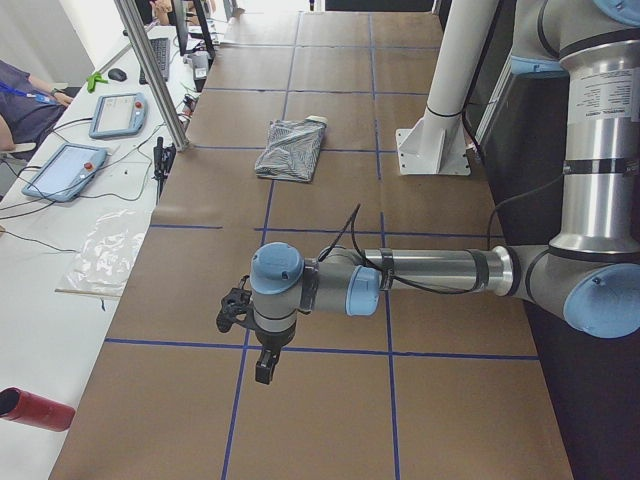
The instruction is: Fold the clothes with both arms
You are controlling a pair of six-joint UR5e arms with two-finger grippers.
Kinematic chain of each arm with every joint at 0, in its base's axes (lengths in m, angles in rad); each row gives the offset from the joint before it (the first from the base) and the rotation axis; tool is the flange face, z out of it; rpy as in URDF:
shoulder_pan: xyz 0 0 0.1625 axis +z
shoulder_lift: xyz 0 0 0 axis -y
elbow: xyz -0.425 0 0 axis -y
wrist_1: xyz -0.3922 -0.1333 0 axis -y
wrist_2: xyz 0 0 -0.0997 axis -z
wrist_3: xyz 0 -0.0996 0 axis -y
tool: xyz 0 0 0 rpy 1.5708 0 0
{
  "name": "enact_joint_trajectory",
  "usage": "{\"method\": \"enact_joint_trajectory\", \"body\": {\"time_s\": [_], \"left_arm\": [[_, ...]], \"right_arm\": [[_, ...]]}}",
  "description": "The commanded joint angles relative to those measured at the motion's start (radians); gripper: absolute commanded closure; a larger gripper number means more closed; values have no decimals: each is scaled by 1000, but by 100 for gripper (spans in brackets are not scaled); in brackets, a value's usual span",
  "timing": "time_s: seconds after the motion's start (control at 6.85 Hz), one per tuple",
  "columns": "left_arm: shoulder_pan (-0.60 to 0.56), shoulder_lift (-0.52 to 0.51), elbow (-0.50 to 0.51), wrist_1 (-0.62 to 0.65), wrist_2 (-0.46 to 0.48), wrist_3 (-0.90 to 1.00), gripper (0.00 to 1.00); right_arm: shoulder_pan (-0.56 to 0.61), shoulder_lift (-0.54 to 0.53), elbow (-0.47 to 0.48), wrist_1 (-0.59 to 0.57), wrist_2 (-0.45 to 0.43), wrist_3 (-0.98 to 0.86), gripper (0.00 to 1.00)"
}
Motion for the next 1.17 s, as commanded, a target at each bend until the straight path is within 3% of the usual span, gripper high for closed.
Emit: {"method": "enact_joint_trajectory", "body": {"time_s": [0.0, 0.29, 1.02], "left_arm": [[0, 0, -4, 3, -19, -4, 0], [0, 2, -1, 1, -51, -134, 0], [-2, 3, 10, -3, -53, -141, 0]], "right_arm": [[-2, -4, -2, 2, 4, 1, 0], [-2, -4, 0, 2, 6, 1, 0], [-2, -3, 0, 2, 6, 1, 0]]}}
